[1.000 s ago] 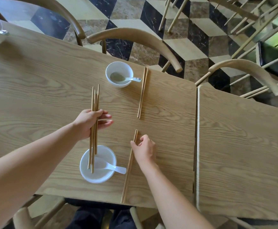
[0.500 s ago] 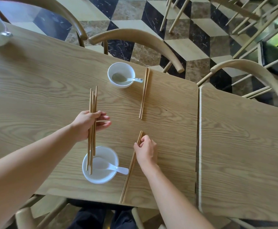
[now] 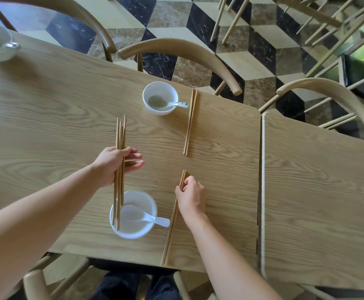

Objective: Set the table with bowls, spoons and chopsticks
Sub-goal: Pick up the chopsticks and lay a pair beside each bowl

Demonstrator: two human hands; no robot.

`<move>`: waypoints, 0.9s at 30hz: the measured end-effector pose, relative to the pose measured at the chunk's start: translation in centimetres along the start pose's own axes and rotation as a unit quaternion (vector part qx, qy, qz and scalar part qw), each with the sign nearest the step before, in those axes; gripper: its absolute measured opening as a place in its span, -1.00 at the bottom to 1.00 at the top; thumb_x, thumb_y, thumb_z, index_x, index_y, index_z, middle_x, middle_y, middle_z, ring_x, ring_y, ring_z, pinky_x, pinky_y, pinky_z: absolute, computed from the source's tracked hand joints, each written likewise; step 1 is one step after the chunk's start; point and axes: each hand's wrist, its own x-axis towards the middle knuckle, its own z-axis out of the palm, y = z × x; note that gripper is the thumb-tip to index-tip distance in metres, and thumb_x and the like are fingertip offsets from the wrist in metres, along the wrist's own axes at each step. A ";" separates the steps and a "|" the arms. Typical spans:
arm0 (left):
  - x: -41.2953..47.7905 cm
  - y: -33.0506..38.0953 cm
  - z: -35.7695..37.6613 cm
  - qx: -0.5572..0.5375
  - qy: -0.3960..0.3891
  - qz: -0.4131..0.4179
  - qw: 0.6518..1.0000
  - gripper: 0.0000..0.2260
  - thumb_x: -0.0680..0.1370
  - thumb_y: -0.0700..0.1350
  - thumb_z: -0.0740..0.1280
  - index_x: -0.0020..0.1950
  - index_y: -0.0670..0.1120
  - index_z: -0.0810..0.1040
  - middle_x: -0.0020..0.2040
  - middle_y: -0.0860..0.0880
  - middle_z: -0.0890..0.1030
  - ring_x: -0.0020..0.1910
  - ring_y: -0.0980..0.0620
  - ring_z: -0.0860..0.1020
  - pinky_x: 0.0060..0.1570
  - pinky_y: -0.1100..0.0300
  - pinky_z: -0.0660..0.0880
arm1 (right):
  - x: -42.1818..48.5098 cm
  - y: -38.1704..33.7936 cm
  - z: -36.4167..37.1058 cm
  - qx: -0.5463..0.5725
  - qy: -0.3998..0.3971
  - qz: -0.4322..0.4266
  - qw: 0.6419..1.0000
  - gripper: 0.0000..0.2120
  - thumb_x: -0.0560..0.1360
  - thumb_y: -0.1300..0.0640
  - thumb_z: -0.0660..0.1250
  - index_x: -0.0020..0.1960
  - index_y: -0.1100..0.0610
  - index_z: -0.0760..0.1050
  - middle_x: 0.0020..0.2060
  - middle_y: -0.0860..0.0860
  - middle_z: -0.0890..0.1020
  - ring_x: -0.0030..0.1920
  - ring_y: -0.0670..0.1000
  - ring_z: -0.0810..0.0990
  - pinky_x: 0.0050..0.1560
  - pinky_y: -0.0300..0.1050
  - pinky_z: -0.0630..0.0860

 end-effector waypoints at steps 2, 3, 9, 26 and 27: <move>-0.1 0.0 0.0 0.003 -0.001 0.001 1.000 -0.82 0.68 -0.22 0.19 0.00 -0.30 0.53 -0.19 -0.18 0.67 -0.26 -0.12 0.71 -0.28 0.11 0.67 | -0.1 -0.1 0.0 0.002 -0.003 -0.001 1.000 -0.88 0.48 0.10 0.38 -0.10 0.14 0.49 -0.15 0.06 0.62 -0.09 0.09 0.57 -0.05 -0.05 0.52; -0.1 0.0 -0.1 0.005 -0.002 0.001 1.000 -0.82 0.68 -0.22 0.19 0.00 -0.29 0.53 -0.18 -0.18 0.66 -0.26 -0.12 0.71 -0.27 0.11 0.67 | -0.1 -0.1 0.1 0.003 -0.005 0.000 1.000 -0.88 0.48 0.10 0.38 -0.10 0.14 0.49 -0.15 0.06 0.62 -0.09 0.09 0.57 -0.06 -0.05 0.52; 0.0 0.1 -0.3 0.011 -0.002 0.004 1.000 -0.81 0.68 -0.22 0.20 0.01 -0.29 0.53 -0.18 -0.18 0.67 -0.25 -0.12 0.71 -0.26 0.11 0.67 | -0.2 -0.2 0.1 0.002 -0.007 -0.004 1.000 -0.87 0.48 0.11 0.37 -0.14 0.11 0.44 -0.14 0.08 0.61 -0.09 0.10 0.57 -0.08 -0.06 0.48; 0.6 0.1 -0.4 0.016 -0.003 0.007 1.000 -0.82 0.68 -0.22 0.20 0.00 -0.29 0.53 -0.25 -0.15 0.69 -0.28 -0.12 0.71 -0.26 0.09 0.67 | -0.1 -0.1 0.1 -0.008 -0.009 -0.011 1.000 -0.87 0.50 0.10 0.37 -0.08 0.15 0.50 -0.11 0.06 0.59 -0.13 0.03 0.50 -0.07 -0.10 0.46; 0.6 0.1 -0.4 0.016 -0.004 0.006 1.000 -0.82 0.68 -0.22 0.20 0.00 -0.29 0.53 -0.25 -0.16 0.69 -0.28 -0.12 0.71 -0.26 0.09 0.67 | -0.1 -0.1 0.1 -0.004 -0.008 -0.010 1.000 -0.88 0.50 0.10 0.37 -0.08 0.15 0.50 -0.12 0.06 0.59 -0.11 0.05 0.52 -0.07 -0.10 0.46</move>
